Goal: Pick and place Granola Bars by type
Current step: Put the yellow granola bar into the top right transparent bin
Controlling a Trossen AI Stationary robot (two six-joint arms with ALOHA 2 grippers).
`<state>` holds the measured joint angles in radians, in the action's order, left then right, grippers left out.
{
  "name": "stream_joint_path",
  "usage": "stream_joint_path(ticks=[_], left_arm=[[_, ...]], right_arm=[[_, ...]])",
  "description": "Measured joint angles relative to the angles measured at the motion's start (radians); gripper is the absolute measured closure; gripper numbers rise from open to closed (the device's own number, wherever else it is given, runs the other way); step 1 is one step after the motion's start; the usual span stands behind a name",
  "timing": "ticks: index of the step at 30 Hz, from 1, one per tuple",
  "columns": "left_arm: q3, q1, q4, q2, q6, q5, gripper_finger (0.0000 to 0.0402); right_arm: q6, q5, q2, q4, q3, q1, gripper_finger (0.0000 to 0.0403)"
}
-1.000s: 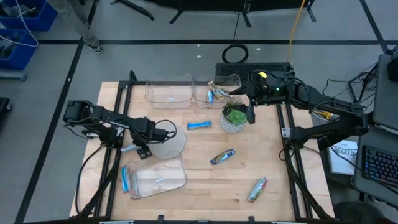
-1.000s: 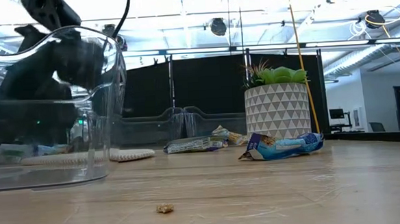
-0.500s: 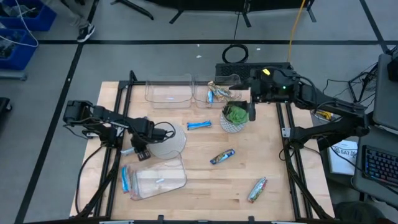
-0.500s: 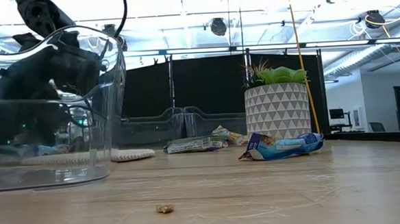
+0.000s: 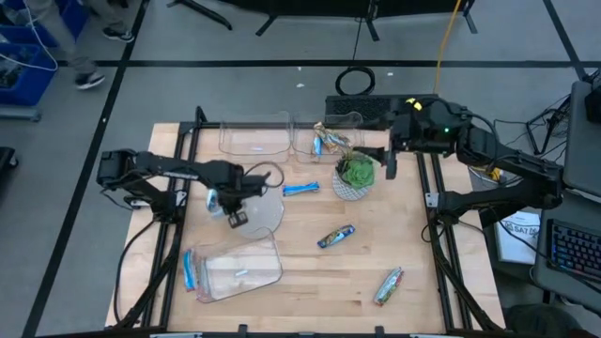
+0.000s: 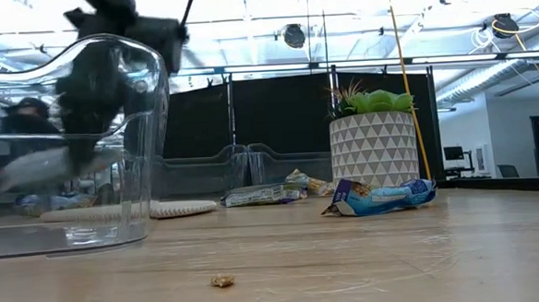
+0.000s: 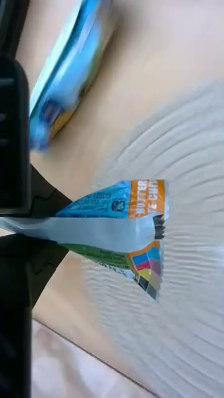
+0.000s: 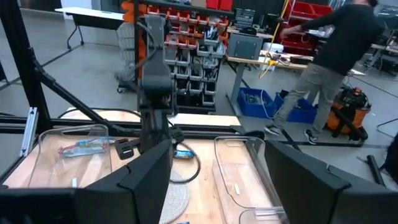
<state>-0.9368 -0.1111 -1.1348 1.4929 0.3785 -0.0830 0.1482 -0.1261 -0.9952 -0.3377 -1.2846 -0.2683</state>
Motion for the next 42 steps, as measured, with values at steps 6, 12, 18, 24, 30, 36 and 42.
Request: stream_joint_path(ticks=[6,12,18,24,30,36,42], left_arm=[[-0.275,-0.043,-0.059,0.0,-0.033,0.106,0.0384],[-0.561,-0.076,0.144,-0.001,-0.124,0.187,0.0385],[-0.69,-0.094,0.553,-0.002,-0.188,0.251,0.0385],[-0.69,-0.098,0.823,0.015,-0.24,0.242,0.0386],[-0.69,-0.1,0.879,0.064,-0.242,0.221,0.0386],[-0.686,-0.09,0.97,0.13,-0.237,0.21,0.0387],[-0.69,-0.075,1.048,0.149,-0.201,0.181,0.0387]], right_arm=[[-0.074,0.074,-0.002,-0.033,0.0,0.0,0.0156],[-0.11,0.079,-0.051,-0.029,0.0,0.0,0.0156],[-0.075,0.179,-0.114,0.007,0.0,0.0,0.0156],[-0.104,0.177,-0.183,0.073,0.0,-0.007,0.0156],[-0.14,0.176,-0.233,0.139,0.0,0.002,0.0156],[-0.17,0.174,-0.26,0.17,0.0,0.014,0.0156],[-0.17,0.173,-0.261,0.167,0.0,0.015,0.0156]])
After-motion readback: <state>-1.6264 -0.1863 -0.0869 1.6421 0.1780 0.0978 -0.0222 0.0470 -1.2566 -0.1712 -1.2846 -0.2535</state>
